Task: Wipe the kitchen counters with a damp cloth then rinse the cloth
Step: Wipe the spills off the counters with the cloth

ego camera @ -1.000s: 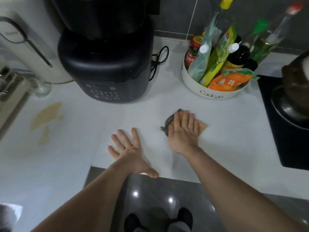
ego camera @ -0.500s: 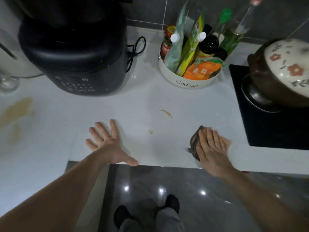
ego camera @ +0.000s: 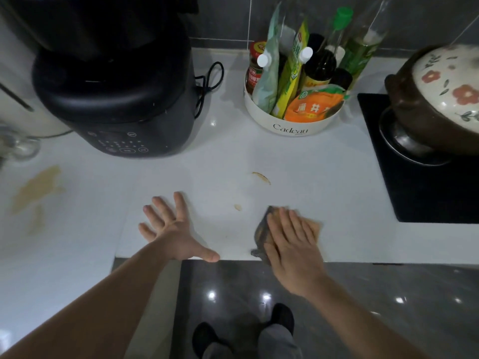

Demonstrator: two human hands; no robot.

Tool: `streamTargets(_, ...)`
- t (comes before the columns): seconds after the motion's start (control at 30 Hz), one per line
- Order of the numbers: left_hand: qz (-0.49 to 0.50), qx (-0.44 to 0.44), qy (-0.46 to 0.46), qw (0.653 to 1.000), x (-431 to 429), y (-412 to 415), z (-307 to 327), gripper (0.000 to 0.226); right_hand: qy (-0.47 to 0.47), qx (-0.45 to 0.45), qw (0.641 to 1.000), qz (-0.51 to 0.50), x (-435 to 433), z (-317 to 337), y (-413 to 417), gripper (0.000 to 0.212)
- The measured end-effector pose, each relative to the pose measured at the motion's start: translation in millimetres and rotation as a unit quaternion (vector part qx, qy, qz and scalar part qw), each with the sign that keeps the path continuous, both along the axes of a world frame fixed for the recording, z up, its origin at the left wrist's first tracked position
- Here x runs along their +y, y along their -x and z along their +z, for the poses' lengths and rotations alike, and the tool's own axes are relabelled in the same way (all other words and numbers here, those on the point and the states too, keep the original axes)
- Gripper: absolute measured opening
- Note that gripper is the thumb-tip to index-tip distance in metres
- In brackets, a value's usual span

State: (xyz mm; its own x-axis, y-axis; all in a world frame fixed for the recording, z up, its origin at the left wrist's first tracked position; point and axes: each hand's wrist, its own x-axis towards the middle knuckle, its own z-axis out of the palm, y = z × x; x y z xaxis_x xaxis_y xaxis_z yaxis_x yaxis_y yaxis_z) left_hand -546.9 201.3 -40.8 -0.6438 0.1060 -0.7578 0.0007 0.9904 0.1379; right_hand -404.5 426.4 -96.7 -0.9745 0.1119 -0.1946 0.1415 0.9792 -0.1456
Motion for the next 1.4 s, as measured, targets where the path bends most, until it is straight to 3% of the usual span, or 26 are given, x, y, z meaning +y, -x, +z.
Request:
streamTargets(0.1,-0.005,0.001,0.006,1.0,0,0,-4,0.172,-0.027,-0.037,0.995,-0.084,53,3,-31,0.066)
streamTargets(0.2,-0.003,0.004,0.01,1.0,0,2,-7,0.172,-0.03,-0.04,0.99,-0.13,54,3,15,0.069)
streamTargets(0.3,-0.006,0.012,0.006,1.0,-1,2,-11,0.172,-0.02,-0.011,0.999,-0.039,10,-2,69,0.071)
streamTargets(0.4,-0.005,0.016,0.004,1.0,-3,1,-11,0.173,-0.021,0.005,0.997,0.074,-8,-2,56,0.064)
streamTargets(0.53,-0.007,0.007,0.008,1.0,-2,1,-12,0.172,-0.028,0.008,0.998,0.062,-24,-2,-6,0.062)
streamTargets(0.7,-0.032,0.002,-0.024,0.999,-12,5,-8,0.163,0.018,-0.01,0.994,0.108,-87,-1,59,0.067)
streamTargets(0.8,-0.029,0.064,-0.102,0.992,-38,6,3,0.127,0.038,-0.042,0.991,0.123,-94,5,92,0.072)
streamTargets(0.9,0.026,0.203,-0.186,0.961,-81,0,9,0.051,0.019,-0.014,0.994,0.11,-66,1,73,0.07)
streamTargets(0.97,0.076,0.304,-0.189,0.931,-109,-9,6,0.023,-0.008,0.008,0.998,0.057,-53,-1,61,0.067)
streamTargets(1.07,0.183,0.335,-0.151,0.912,-142,-18,-3,0.023,-0.012,0.003,1.0,0.024,-84,3,82,0.071)
streamTargets(1.13,0.214,0.341,-0.122,0.907,-159,-24,-6,0.032,-0.009,-0.009,0.996,0.092,-129,2,109,0.075)
streamTargets(1.23,0.185,0.293,-0.038,0.937,-175,-32,-5,0.104,0.008,-0.016,0.986,0.167,-206,5,156,0.079)
streamTargets(1.4,0.214,0.239,0.011,0.947,-204,-32,4,0.144,-0.01,-0.018,0.974,0.226,-211,2,160,0.069)
